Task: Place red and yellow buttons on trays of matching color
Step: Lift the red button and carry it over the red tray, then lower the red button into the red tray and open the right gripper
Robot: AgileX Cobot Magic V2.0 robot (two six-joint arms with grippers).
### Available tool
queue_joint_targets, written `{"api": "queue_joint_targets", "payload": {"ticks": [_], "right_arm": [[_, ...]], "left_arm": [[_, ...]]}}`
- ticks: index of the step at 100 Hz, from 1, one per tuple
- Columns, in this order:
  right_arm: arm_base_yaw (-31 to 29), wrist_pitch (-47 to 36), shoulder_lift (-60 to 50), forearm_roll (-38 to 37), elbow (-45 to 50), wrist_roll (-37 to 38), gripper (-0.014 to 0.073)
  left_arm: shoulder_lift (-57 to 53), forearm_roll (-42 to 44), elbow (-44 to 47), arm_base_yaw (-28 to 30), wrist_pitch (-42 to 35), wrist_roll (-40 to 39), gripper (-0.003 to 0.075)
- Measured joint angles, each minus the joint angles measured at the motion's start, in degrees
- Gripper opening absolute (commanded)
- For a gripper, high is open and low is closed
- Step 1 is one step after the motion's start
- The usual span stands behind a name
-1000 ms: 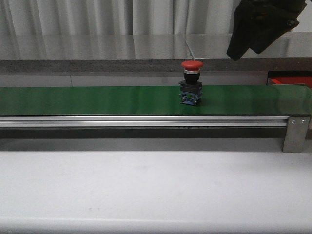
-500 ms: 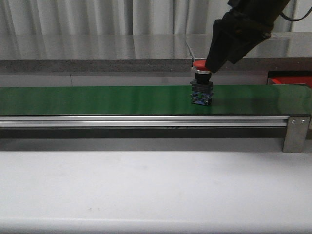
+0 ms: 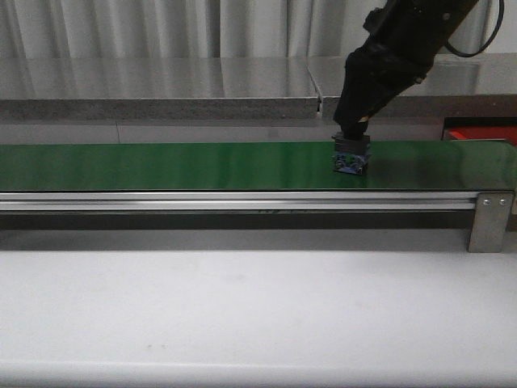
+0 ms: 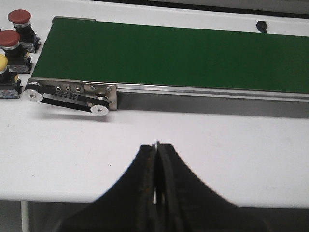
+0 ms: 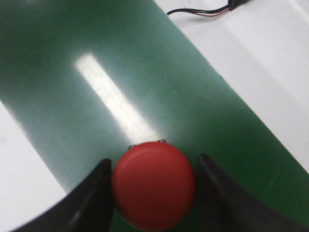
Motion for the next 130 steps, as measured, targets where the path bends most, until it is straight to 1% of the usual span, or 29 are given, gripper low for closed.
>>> {"api": "queue_joint_targets", "payload": {"ticks": [3,10,27,46,70,84,98,114,130], "right_arm": [[0.00,-0.27,-0.01,0.00,0.00,0.00,0.0112],[0.00,-0.77,0.03,0.03,0.00,0.00,0.0072],[0.00,-1.50,0.01,0.13,0.00,1.28,0.0071],[-1.63,-4.23,-2.39,-1.85,0.00,9.88,0.0071],[-8.54,-6.91,-5.72,-7.26,0.00,22.28,0.0071],[-13.21,-7.25,-5.96,-10.27,0.00,26.73,0.0071],[-17.46,-8.43,-5.96,-12.11,0.00,29.39,0.0071],[-21.62,-10.13,-5.68,-12.69,0.00,29.90,0.0071],[-24.35,-12.29,-3.19,-12.69,0.00,30.26,0.0071]], "left_arm": [[0.00,0.00,0.00,0.00,0.00,0.00,-0.0020],[0.00,0.00,0.00,0.00,0.00,0.00,-0.0020],[0.00,0.00,0.00,0.00,0.00,0.00,-0.0020],[0.00,0.00,0.00,0.00,0.00,0.00,-0.0020],[0.00,0.00,0.00,0.00,0.00,0.00,-0.0020],[0.00,0.00,0.00,0.00,0.00,0.00,-0.0020],[0.00,0.00,0.00,0.00,0.00,0.00,-0.0020],[0.00,0.00,0.00,0.00,0.00,0.00,-0.0020],[0.00,0.00,0.00,0.00,0.00,0.00,-0.0020]]}}
